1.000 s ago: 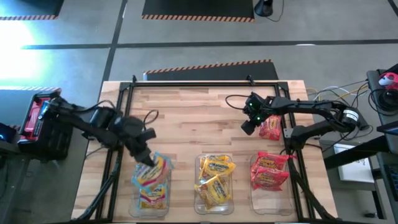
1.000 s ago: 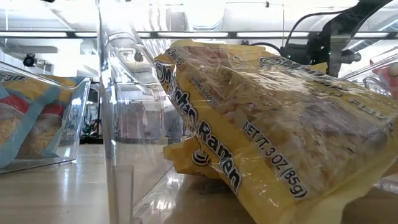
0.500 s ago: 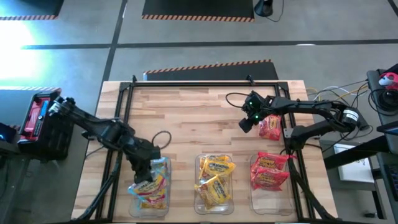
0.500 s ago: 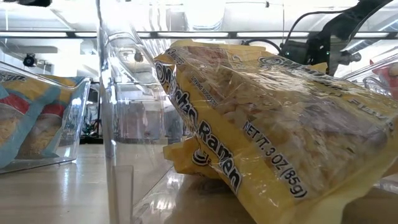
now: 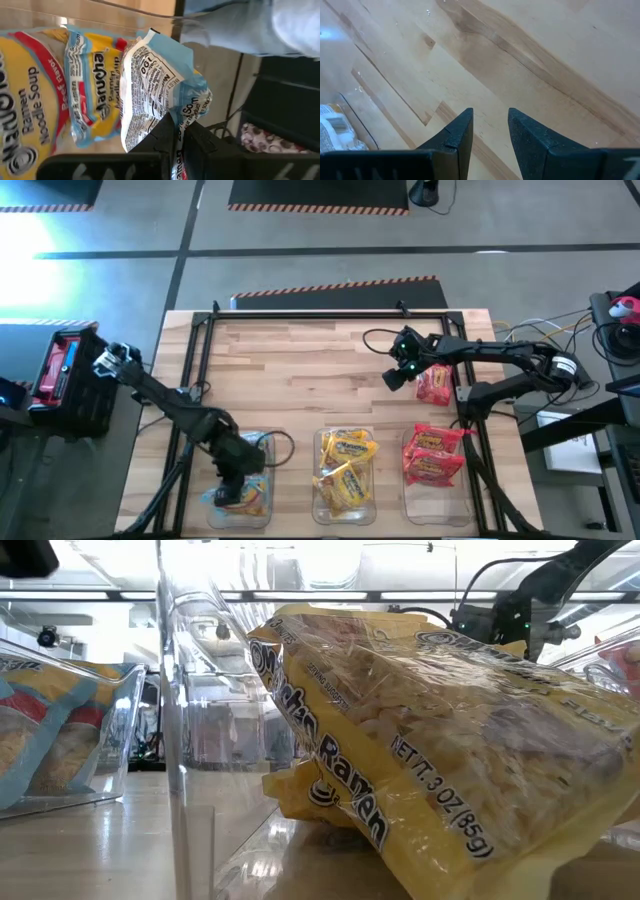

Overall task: Sort Maruchan noodles
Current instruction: Put the blue noodle pack into the left transparent bin

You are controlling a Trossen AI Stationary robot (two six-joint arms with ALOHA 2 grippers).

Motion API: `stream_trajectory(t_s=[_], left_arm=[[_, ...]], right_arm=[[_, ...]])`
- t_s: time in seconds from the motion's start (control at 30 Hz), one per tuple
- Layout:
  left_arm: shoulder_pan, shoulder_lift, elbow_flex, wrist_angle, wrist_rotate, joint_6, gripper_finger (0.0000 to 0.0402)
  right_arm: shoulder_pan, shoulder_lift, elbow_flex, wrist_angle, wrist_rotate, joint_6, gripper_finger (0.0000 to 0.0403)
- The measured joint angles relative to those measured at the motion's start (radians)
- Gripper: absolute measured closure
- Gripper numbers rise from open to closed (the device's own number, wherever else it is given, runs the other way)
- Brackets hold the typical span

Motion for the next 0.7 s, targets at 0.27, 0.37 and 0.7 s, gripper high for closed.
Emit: stream_trajectory(t_s=[0.27, 0.37, 0.7], left_arm=[[-0.016, 0.082, 0.000, 0.091, 0.001, 0.042, 0.0396], [-0.018, 0.082, -0.001, 0.095, -0.029, 0.011, 0.0396], [-0.020, 0.083, -0.011, 0.110, -0.090, -0.104, 0.0376]], right_arm=[[0.000, 0.000, 0.000, 0.000, 0.000, 0.010, 0.0289], [0.000, 0.000, 0.000, 0.000, 0.000, 0.010, 0.0289], [0.000, 0.000, -0.001, -0.005, 0.000, -0.001, 0.0289]])
